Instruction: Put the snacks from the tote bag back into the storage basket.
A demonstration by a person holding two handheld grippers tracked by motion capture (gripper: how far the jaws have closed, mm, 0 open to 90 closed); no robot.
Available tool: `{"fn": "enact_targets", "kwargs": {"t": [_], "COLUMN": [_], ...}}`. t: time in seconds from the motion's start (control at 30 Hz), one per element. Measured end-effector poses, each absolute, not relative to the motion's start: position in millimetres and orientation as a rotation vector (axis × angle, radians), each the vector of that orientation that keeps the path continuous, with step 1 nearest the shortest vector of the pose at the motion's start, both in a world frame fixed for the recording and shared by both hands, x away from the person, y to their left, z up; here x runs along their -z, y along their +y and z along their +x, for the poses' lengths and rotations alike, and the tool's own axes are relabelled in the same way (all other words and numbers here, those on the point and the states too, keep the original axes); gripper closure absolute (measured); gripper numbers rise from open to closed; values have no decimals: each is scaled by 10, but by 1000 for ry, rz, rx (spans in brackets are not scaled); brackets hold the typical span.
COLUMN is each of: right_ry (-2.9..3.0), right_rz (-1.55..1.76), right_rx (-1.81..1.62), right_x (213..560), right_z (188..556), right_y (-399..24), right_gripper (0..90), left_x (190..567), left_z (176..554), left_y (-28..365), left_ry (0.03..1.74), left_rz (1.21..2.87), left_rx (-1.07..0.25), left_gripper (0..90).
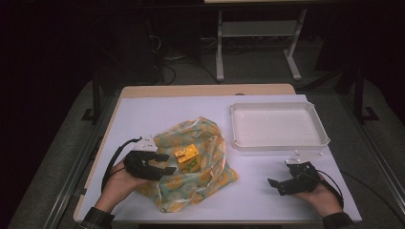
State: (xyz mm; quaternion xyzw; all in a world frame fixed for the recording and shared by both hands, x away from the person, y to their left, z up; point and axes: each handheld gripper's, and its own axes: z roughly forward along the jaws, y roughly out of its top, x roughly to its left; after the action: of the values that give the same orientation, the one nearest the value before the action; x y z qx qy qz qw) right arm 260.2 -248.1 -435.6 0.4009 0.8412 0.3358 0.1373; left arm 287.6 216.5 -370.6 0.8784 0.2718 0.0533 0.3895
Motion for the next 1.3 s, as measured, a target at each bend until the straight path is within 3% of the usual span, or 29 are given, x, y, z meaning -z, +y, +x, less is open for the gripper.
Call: {"fn": "enact_targets", "kwargs": {"t": [0.2, 0.43, 1.07, 1.3], "right_ry": [2435, 2437, 2429, 2429], "right_rz": [1160, 1161, 1170, 1177], "right_rx": [-971, -972, -981, -980], "right_x": [4358, 4357, 4355, 4355], "right_z": [2601, 2599, 2598, 2597], "right_y": [-2480, -2481, -2485, -2487], "right_gripper": [55, 55, 54, 54], "left_x": [3688, 3659, 3668, 3719], "left_z": [2922, 3012, 3149, 3183], "left_y": [2045, 1918, 1658, 1586], "left_ry": [651, 645, 631, 629], "left_rz": [2259, 2277, 2334, 2380], "left_rx": [-148, -147, -153, -169], "left_gripper": [286, 252, 261, 381]}}
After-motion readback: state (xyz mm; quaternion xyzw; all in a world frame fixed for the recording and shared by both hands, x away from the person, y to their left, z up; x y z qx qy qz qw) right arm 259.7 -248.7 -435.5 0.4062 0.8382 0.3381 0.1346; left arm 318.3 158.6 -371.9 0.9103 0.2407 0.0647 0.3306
